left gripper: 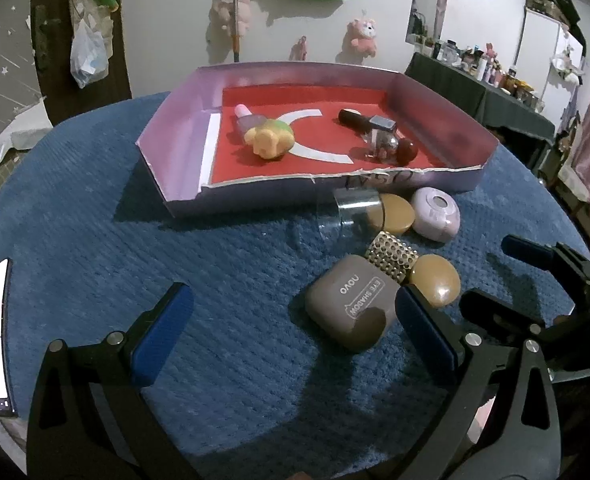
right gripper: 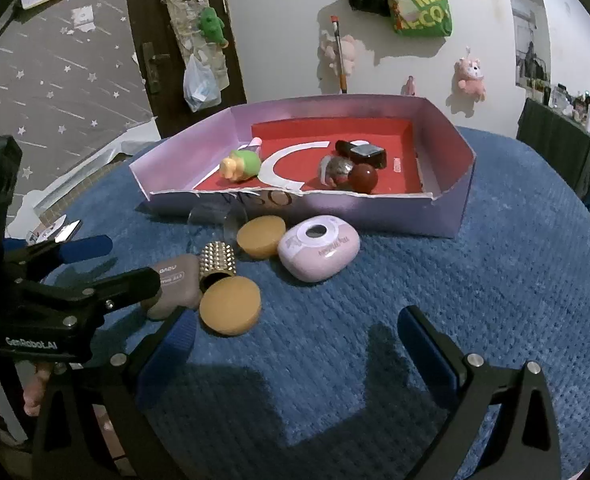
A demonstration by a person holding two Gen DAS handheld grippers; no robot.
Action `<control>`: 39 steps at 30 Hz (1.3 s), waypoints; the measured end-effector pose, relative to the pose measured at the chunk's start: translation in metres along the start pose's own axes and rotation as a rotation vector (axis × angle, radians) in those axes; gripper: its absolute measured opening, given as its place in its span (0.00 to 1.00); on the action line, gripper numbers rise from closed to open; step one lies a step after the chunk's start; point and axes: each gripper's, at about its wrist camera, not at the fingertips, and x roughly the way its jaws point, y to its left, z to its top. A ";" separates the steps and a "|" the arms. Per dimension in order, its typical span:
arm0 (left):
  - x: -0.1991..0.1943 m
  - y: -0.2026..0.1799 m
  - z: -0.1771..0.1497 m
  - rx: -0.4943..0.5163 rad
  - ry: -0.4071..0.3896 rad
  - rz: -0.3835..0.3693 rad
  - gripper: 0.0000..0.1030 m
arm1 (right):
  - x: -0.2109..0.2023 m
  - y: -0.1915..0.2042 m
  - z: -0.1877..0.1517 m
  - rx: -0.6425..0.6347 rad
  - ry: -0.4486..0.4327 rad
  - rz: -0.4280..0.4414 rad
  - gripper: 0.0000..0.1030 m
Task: Organize rigid objects
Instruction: 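Move both tools back over the items lying beside the box, then grasp the brown eyeshadow compact with the left tool while the right grasps a tan sponge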
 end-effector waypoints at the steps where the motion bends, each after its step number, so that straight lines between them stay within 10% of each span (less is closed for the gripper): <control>1: 0.001 -0.001 0.000 0.002 0.001 -0.003 1.00 | -0.001 -0.002 0.000 0.007 0.000 0.005 1.00; 24: 0.017 0.042 -0.010 -0.064 0.021 0.079 1.00 | 0.008 0.019 -0.002 -0.049 -0.001 0.045 1.00; 39: 0.027 0.033 0.001 -0.032 0.008 0.032 0.98 | 0.024 0.036 -0.006 -0.113 -0.031 0.010 0.74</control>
